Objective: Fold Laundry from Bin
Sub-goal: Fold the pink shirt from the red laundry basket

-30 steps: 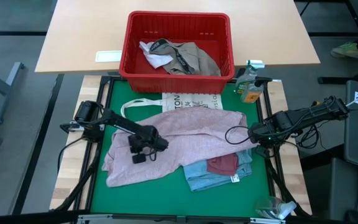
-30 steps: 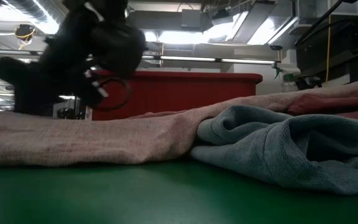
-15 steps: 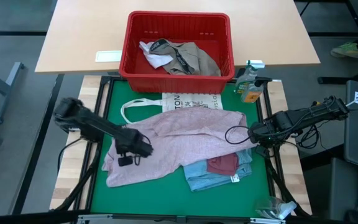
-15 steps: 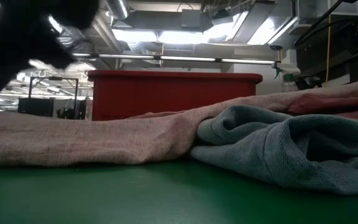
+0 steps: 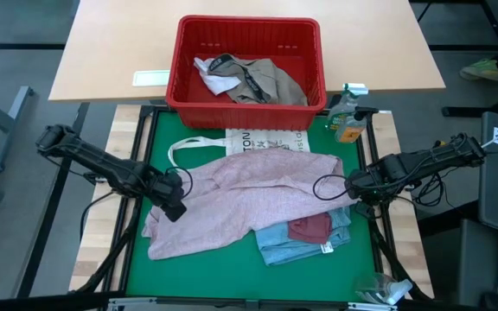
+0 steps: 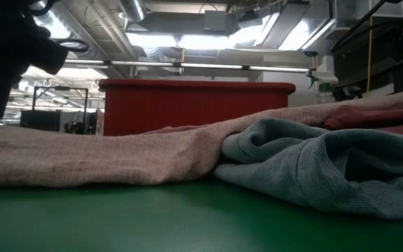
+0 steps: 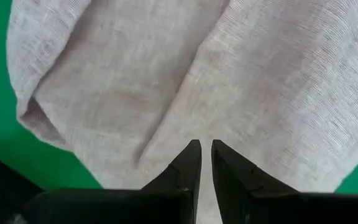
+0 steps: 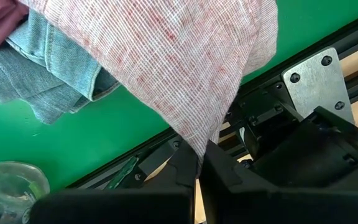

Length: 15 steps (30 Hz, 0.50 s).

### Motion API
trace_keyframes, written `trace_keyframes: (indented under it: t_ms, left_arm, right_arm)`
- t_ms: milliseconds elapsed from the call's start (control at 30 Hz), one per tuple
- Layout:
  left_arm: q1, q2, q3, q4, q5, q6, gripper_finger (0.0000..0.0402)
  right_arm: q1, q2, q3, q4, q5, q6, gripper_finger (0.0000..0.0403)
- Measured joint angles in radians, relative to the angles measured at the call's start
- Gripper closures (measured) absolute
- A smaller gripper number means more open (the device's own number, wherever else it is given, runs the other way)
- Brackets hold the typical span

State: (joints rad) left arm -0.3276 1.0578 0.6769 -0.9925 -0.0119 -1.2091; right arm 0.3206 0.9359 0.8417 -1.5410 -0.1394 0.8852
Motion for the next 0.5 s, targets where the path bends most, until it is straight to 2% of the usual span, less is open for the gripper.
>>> trace_keyframes:
  t_ms: [133,333,500]
  left_arm:
    - [0.000,0.021,-0.017,0.022,-0.005,0.006,0.0351]
    - [0.000,0.087,-0.038,0.023,-0.001,0.013,0.0285]
    - [0.000,0.136,-0.039,0.026,-0.045,0.015,0.0237]
  right_arm:
    - [0.000,0.000,0.000,0.001,0.000,0.000,0.0395]
    - [0.000,0.000,0.000,0.001,0.000,0.000,0.0395]
    - [0.000,0.000,0.000,0.001,0.000,0.000,0.0395]
